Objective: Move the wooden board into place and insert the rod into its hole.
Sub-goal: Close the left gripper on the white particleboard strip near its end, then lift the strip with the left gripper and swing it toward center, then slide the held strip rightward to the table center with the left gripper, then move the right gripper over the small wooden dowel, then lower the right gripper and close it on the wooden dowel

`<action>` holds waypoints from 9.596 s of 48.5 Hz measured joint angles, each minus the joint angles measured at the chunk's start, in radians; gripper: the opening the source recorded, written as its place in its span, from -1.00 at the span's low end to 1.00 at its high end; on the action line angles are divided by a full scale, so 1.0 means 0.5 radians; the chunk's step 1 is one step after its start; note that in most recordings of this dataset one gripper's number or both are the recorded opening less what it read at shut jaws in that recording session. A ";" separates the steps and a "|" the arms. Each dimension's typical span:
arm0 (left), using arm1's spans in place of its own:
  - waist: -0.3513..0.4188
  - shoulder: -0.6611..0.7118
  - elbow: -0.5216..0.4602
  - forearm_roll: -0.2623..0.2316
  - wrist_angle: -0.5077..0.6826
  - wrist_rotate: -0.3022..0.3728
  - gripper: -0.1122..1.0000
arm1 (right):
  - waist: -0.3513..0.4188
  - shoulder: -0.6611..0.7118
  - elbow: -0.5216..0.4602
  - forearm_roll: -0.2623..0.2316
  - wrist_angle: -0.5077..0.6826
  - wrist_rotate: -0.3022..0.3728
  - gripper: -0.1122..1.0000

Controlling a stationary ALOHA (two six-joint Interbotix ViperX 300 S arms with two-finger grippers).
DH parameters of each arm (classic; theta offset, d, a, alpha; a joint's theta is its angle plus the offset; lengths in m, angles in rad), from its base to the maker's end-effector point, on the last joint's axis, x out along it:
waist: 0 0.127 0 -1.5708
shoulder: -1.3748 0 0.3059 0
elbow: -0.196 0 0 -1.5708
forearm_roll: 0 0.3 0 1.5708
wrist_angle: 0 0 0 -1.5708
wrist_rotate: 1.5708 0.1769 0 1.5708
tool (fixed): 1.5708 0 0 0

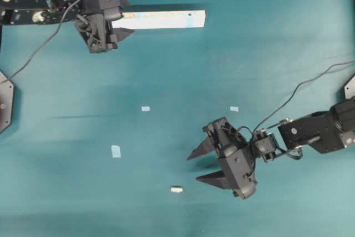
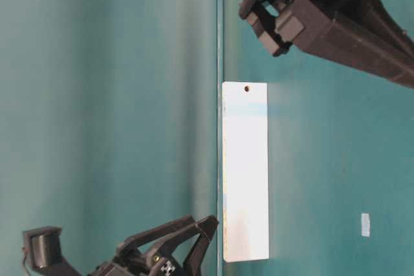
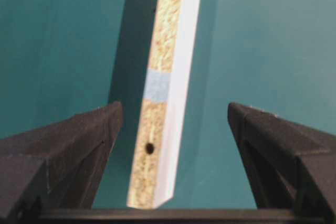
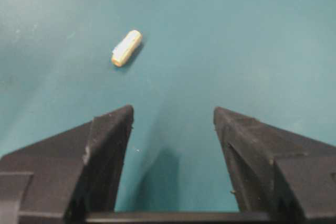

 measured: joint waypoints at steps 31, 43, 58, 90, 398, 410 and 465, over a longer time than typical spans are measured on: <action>0.043 0.414 -0.083 0.000 -0.307 0.064 0.81 | 0.000 0.000 0.000 0.000 0.058 0.021 0.50; 0.043 0.512 -0.086 0.003 -0.350 0.074 0.81 | 0.000 0.000 0.003 0.000 0.074 0.021 0.50; 0.043 0.598 -0.089 0.000 -0.485 0.074 0.71 | 0.000 0.000 0.000 0.000 0.086 0.021 0.50; 0.034 0.626 -0.046 0.006 -0.574 -0.049 -0.41 | 0.000 0.000 0.000 0.000 0.150 0.021 0.50; -0.969 0.687 -0.371 0.003 -0.003 -0.890 0.68 | 0.181 0.518 -1.519 0.009 2.353 1.193 0.06; -0.973 0.687 -0.371 0.003 0.000 -0.890 0.68 | 0.184 0.522 -1.531 0.003 2.356 1.233 0.00; -0.976 0.684 -0.368 0.003 -0.003 -0.890 0.67 | 0.196 0.546 -1.577 -0.046 2.430 1.264 -0.58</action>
